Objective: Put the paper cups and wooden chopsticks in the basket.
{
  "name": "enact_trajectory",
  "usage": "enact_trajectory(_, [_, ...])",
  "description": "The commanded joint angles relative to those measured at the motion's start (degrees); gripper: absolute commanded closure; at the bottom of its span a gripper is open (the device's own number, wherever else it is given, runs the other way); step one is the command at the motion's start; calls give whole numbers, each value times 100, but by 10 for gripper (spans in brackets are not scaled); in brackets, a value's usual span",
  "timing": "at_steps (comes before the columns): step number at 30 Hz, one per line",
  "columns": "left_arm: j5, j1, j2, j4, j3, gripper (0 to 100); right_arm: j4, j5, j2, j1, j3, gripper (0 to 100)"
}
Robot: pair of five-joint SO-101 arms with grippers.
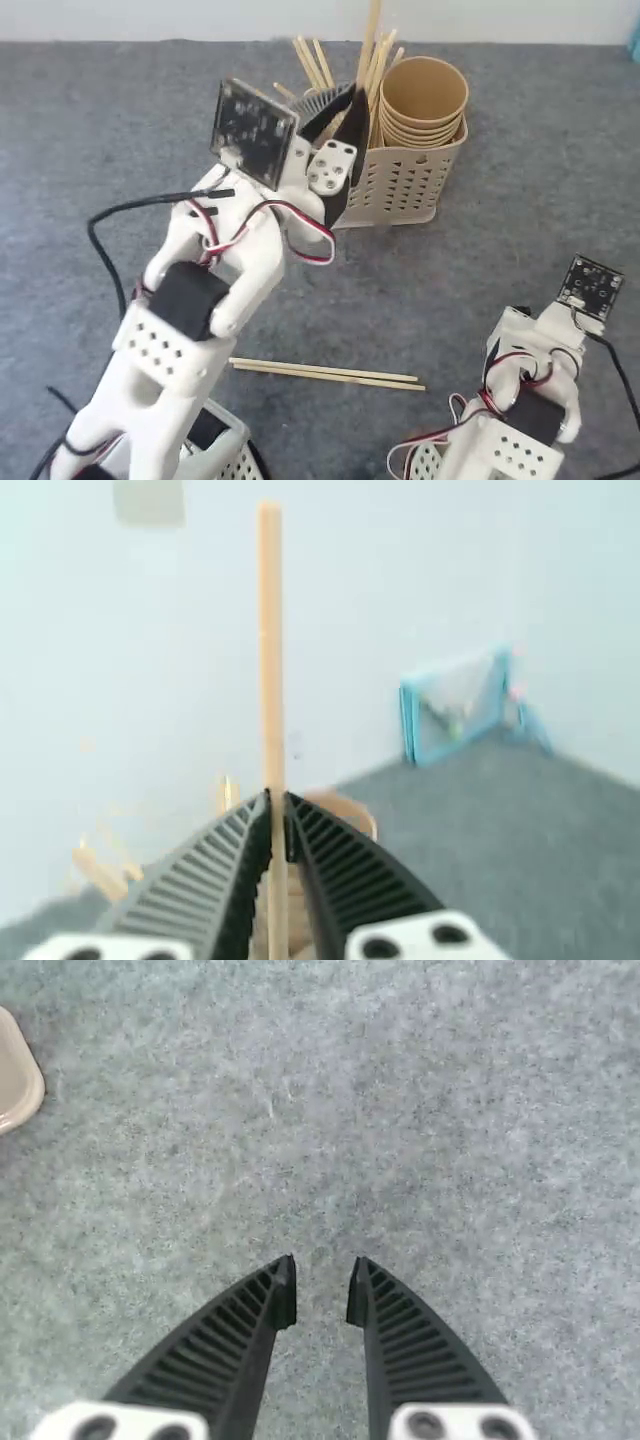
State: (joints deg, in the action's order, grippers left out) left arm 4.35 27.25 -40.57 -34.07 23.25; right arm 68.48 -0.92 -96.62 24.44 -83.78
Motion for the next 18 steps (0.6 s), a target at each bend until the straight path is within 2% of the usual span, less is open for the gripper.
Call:
enact_trajectory(1, [79, -44, -176, 2066, 629, 988, -92, 97, -101, -40, 44, 901])
enact_trajectory(4, [44, -44, -167, 3446, 1288, 988, -92, 105, -101, -31, 44, 901])
enact_trajectory(6, [26, -53, -167, 3947, 1569, 988, -92, 185, -101, -31, 35, 902])
enact_trajectory(11, [26, -448, 44, 4097, 1613, 988, -163, 255, -101, -40, -18, 902])
enact_trajectory(18, [70, -844, 1415, 4563, 1270, 988, -171, 255, -101, -40, -18, 902])
